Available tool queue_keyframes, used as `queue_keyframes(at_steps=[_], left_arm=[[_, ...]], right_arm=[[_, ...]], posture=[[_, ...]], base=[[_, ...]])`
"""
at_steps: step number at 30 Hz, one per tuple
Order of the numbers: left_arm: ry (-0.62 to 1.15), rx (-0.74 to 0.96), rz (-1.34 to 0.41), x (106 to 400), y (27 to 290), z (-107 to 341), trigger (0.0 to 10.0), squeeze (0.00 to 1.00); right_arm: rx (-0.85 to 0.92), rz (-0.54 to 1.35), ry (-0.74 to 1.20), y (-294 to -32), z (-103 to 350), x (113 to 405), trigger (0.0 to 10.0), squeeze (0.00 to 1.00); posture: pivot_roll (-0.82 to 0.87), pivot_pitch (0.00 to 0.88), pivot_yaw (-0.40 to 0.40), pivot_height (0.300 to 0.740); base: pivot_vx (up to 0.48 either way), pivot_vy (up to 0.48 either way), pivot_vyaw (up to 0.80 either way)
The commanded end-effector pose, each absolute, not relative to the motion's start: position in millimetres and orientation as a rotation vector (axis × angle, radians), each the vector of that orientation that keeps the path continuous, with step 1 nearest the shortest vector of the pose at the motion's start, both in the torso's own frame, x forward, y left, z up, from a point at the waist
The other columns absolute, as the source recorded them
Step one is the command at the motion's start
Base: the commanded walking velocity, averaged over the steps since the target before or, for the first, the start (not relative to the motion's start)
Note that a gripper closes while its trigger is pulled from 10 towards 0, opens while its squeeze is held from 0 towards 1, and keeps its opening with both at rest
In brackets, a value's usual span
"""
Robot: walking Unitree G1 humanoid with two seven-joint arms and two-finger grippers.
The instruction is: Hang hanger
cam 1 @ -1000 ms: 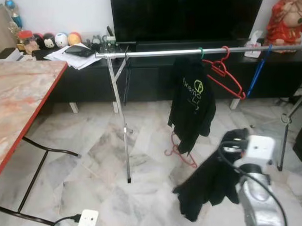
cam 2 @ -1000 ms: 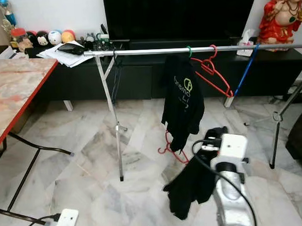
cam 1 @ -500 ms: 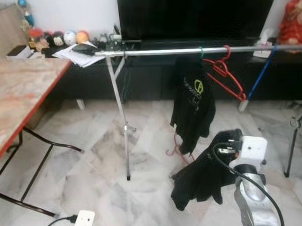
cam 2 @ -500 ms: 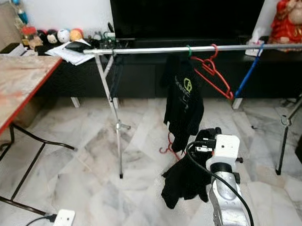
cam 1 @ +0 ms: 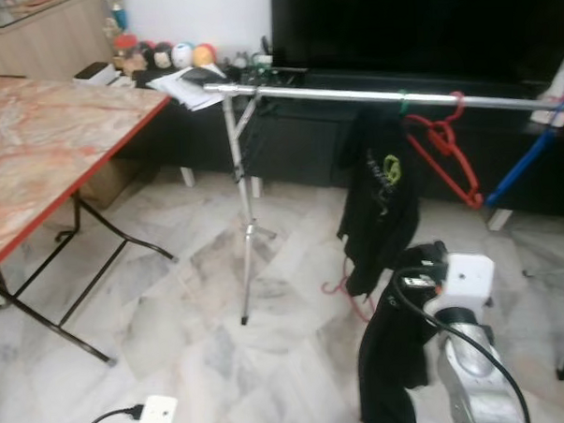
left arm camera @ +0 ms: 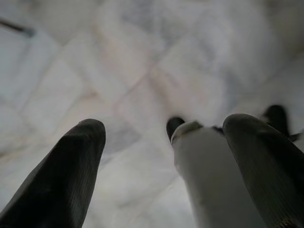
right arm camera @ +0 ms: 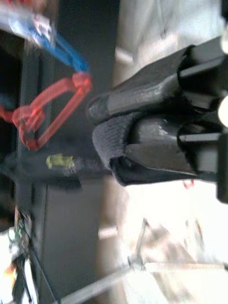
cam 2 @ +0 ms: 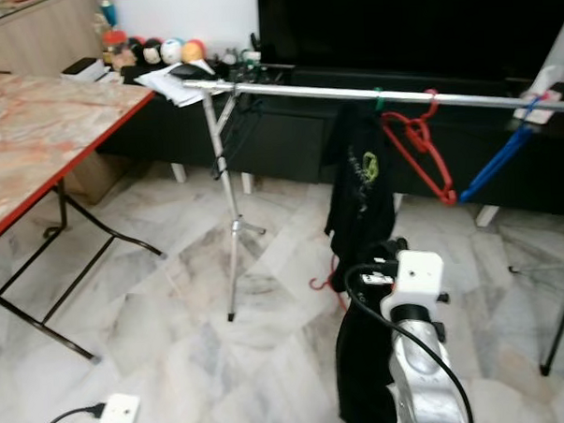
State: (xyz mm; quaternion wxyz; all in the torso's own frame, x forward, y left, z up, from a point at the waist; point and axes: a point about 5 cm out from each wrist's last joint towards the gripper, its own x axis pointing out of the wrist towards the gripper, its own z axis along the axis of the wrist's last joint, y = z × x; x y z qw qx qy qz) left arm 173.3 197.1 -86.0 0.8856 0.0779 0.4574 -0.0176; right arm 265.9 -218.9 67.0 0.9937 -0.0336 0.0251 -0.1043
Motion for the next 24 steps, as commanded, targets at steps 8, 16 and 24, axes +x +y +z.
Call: queue_keyframes(at_steps=[8, 16, 24], left_arm=[[0.957, 0.195, -0.019, 171.9, 210.8, -84.3, 10.0, 0.00], [0.961, 0.197, -0.022, 171.1, 211.0, -84.6, 10.0, 0.00], [0.966, 0.194, -0.020, 168.9, 211.0, -85.6, 10.0, 0.00]], right_arm=[[-0.038, -0.201, -0.005, -211.6, 79.3, 272.7, 10.0, 0.00], [-0.022, -0.216, -0.012, -214.3, 79.3, 272.5, 10.0, 0.00], [-0.015, -0.240, 0.020, -216.1, 74.5, 271.4, 10.0, 0.00]], posture=[[-0.17, 0.000, -0.017, 0.740], [-0.17, 0.000, -0.016, 0.740], [-0.17, 0.000, -0.019, 0.740]], base=[[0.000, -0.339, 0.50], [0.000, -0.340, 0.00], [0.000, -0.338, 0.00]])
